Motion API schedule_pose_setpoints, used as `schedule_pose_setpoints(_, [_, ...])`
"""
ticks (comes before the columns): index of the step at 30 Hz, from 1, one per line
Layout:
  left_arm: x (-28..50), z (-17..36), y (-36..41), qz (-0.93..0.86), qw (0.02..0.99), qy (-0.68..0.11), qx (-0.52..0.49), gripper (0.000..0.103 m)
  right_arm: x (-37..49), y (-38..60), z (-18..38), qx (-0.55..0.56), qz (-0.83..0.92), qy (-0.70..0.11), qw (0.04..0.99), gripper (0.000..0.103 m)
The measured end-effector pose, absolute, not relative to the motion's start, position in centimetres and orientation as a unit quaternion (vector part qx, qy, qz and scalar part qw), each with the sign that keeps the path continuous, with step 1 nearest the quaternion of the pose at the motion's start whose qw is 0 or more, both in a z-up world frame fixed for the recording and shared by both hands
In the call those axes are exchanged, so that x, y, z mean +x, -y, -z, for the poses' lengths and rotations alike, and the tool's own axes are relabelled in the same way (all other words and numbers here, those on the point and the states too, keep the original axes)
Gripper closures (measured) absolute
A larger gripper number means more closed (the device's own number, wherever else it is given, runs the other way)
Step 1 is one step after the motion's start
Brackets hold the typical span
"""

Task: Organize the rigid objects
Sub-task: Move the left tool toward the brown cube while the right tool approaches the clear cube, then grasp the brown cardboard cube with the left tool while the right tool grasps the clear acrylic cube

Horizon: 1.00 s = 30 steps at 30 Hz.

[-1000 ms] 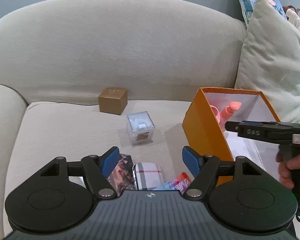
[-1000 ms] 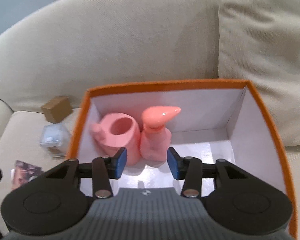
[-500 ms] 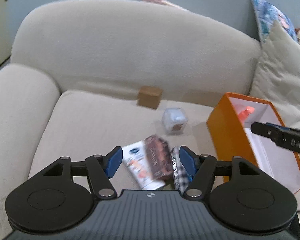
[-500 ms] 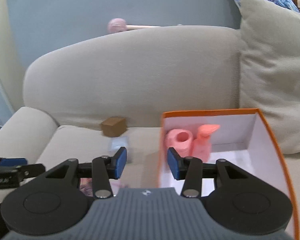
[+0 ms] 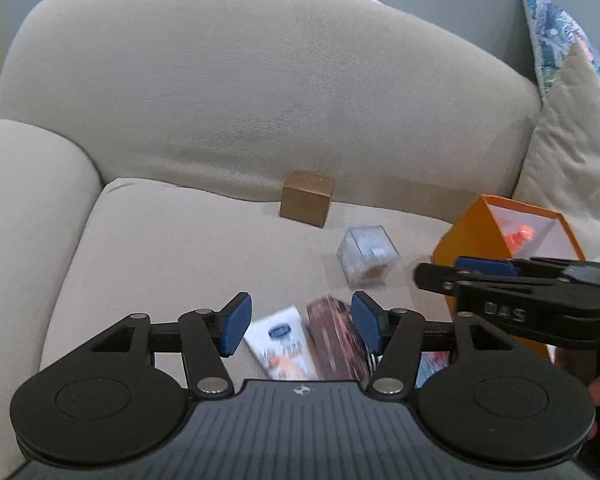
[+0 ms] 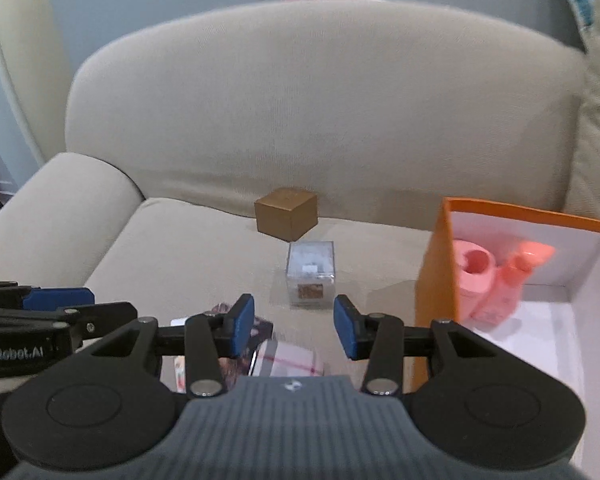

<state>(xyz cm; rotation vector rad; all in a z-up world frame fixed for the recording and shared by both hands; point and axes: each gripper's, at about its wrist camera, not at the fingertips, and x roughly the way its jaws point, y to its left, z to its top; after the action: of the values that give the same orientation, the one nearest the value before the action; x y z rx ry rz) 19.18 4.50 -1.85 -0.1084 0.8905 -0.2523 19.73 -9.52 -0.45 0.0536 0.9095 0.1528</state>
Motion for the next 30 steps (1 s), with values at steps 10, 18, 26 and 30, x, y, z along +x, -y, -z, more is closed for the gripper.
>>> schedule_pose_setpoints(10, [26.0,5.5,-3.4,0.12,0.878,-0.462,-0.036,0.035,27.8,8.7,6.2,0.005,-0.044,-0.497,0.867,0.04])
schedule_pose_setpoints(18, [28.6,6.2,-1.7,0.124,0.877,-0.465,-0.006,0.034,29.6,9.7,8.5,0.037,-0.051,-0.526,0.848,0.048])
schedule_pose_setpoints(26, [29.6,6.3,-1.4,0.129,0.874,-0.469,0.009,0.027,29.3,9.3,8.1,0.032,-0.055,-0.516,0.854,0.054])
schedule_pose_setpoints(30, [30.9,6.3,-0.4,0.142,0.872,-0.468,0.024,0.023,30.0,9.7,6.5,0.01,-0.046,-0.486,0.873,0.054])
